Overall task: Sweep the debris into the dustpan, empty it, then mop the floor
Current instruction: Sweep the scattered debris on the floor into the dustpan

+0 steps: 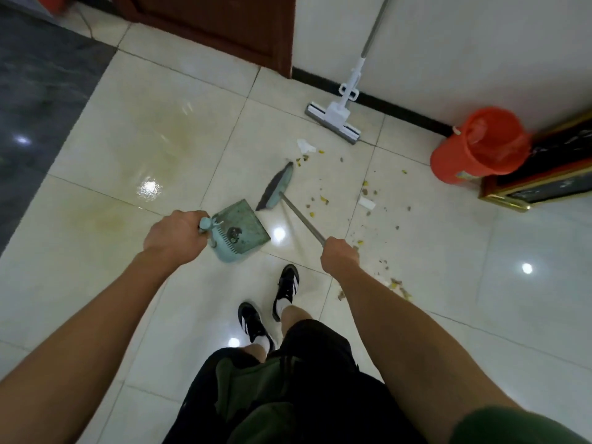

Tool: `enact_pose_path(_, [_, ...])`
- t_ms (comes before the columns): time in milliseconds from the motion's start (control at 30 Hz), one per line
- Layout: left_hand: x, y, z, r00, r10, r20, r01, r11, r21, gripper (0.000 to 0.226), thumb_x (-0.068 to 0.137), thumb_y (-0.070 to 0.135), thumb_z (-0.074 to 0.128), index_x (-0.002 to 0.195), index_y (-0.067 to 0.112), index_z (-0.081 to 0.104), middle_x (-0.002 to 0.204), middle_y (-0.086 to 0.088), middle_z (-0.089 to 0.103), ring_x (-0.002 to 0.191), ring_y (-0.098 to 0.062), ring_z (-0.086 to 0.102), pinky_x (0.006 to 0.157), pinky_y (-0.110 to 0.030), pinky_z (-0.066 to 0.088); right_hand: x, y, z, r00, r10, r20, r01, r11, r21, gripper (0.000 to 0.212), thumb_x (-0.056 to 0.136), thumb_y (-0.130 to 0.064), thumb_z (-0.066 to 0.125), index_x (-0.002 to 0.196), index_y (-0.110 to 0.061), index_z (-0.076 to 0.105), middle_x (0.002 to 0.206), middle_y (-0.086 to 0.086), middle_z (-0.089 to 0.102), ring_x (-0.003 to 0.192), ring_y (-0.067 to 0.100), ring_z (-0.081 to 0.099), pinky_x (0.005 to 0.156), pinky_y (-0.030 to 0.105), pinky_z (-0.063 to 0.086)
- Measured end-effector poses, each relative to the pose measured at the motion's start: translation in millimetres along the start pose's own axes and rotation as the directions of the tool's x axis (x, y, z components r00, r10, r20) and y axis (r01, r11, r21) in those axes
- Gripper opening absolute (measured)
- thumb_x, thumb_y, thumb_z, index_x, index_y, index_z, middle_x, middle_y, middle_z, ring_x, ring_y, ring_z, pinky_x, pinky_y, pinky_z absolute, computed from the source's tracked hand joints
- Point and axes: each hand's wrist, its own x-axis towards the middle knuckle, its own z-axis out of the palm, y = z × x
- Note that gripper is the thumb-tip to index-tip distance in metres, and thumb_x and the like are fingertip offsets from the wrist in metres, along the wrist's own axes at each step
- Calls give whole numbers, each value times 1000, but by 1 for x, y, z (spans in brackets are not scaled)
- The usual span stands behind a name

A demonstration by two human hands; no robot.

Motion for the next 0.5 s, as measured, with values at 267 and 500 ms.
enact_pose_path(267, [-19,41,4,978,208,-31,-207,977,49,7,93,30,55,92,32,61,81,-5,56,76,-34,59,66,-33,46,-71,77,62,964,262,54,-268,944,194,26,98,-11,49,124,-11,54,99,4,59,97,24,65,71,33,49])
enact_pose_path(500, [-43,75,18,933,360,-2,-357,926,125,9,91,26,55,91,32,63,85,-5,60,75,-31,58,66,-33,45,-146,116,130,911,404,84,-410,861,302,31,98,-12,48,129,-9,53,118,9,60,107,27,64,79,36,52])
